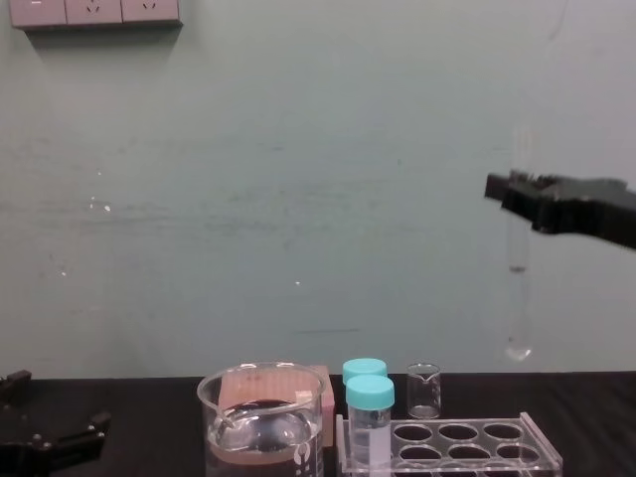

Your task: Hold the test tube with one hand and immerse one end into the beaker, then return it to the test tube rack.

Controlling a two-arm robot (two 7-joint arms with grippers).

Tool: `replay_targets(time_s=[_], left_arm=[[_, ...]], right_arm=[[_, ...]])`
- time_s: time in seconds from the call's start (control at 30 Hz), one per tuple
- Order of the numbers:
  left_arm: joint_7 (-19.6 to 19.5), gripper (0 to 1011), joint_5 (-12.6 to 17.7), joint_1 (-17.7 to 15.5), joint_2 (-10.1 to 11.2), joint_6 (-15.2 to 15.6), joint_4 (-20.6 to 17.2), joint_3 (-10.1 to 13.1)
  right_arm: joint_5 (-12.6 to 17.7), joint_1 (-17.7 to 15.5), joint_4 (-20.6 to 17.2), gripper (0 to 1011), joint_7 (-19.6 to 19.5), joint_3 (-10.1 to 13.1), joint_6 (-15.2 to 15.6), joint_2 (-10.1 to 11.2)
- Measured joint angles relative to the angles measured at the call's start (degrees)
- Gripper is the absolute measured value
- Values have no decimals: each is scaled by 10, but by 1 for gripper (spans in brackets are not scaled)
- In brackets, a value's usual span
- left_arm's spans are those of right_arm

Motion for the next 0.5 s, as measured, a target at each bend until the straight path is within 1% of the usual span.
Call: replay_targets(time_s=[0.17, 0.5], left_arm=[[0, 1000, 0, 0, 0, 0, 0, 0], [0, 1000, 0, 0, 0, 0, 0, 0]], right_arm=[[-2, 1, -16, 230, -9, 9, 8, 7], [-3, 2, -22, 230, -12, 13, 14, 9]])
